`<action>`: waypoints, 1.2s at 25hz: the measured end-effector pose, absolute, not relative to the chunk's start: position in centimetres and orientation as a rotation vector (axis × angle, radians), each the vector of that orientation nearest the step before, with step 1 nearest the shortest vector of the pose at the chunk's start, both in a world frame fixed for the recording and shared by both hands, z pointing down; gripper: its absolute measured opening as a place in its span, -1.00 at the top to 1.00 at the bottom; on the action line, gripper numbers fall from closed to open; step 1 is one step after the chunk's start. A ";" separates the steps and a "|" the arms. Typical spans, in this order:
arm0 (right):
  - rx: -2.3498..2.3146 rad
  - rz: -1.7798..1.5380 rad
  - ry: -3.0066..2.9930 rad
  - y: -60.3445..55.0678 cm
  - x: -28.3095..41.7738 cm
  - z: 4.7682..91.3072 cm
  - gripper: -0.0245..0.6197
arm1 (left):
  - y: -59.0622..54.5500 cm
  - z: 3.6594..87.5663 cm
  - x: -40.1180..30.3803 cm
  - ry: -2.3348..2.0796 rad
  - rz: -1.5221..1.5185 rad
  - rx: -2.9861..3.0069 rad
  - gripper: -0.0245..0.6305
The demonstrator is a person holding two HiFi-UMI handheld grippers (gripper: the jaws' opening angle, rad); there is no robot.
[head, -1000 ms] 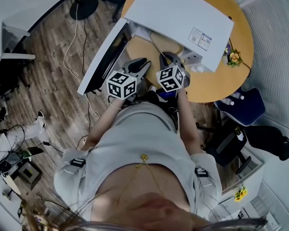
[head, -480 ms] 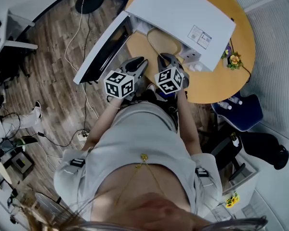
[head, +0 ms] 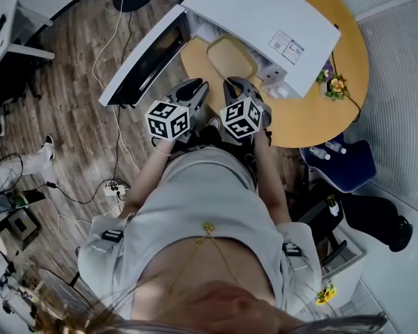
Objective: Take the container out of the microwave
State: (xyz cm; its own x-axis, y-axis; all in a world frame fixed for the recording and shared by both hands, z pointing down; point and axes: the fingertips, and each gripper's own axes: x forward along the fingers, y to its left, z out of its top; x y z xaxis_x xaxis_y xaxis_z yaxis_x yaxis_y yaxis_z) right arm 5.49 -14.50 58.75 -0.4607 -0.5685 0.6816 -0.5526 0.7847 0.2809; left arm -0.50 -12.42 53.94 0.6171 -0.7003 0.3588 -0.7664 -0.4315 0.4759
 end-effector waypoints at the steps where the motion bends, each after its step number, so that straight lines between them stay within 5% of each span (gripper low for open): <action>1: 0.821 -0.024 -2.161 -14.2 5.5 58.7 0.83 | -12.3 53.9 -0.5 -1.154 0.137 2.231 0.66; 30: 0.809 0.042 -2.152 -10.6 2.3 58.1 0.83 | -10.4 52.9 -4.5 -1.062 0.154 2.274 0.66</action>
